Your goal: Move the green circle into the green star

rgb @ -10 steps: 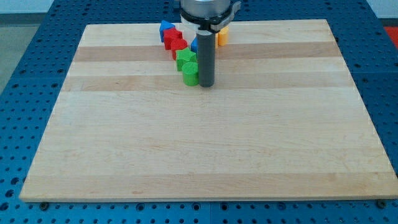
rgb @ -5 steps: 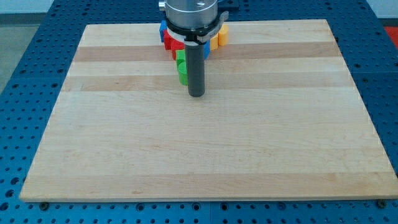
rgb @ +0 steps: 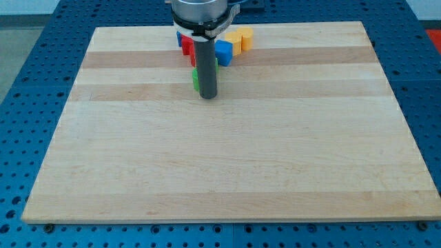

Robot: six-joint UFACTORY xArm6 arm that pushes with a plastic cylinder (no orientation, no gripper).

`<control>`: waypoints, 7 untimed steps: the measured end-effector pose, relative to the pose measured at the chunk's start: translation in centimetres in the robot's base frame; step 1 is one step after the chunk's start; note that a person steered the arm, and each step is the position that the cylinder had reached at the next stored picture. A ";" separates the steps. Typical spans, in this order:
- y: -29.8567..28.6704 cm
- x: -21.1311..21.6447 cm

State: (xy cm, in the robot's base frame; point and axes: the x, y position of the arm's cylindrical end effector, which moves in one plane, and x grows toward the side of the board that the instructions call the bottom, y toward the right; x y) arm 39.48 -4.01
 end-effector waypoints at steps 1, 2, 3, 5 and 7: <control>1.0 0.3; 6.7 0.3; 14.1 -0.7; 24.5 -7.0; 32.1 -10.3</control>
